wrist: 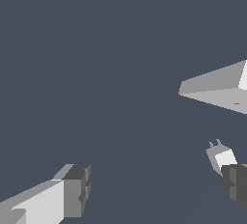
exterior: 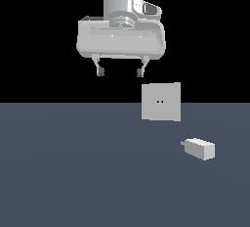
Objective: Plug the charger into the wall socket.
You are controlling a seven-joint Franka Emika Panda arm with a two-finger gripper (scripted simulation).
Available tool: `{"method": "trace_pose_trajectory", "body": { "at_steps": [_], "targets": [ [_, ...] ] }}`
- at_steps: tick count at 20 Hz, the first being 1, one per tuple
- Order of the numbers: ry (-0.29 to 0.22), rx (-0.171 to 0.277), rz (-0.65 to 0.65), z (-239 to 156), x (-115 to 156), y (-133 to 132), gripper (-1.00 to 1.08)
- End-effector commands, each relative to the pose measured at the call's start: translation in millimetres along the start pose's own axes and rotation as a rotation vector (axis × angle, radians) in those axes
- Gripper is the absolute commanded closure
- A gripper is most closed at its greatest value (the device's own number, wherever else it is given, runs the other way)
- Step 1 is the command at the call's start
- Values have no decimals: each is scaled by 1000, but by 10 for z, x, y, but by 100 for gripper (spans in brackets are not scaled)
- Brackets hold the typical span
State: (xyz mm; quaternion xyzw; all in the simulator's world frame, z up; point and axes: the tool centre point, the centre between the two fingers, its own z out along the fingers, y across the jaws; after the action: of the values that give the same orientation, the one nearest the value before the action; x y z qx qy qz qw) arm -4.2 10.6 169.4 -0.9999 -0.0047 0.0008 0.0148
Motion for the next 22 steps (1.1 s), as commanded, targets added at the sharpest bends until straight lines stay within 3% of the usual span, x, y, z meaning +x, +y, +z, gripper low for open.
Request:
{"method": "trace_pose_trajectory", "body": {
  "at_steps": [1, 11, 22],
  "targets": [
    [0, 0, 0, 0, 0, 0, -92],
    [28, 2, -27, 58, -80, 100, -92],
    [118, 9, -116, 266, -307, 445, -92]
  ]
}}
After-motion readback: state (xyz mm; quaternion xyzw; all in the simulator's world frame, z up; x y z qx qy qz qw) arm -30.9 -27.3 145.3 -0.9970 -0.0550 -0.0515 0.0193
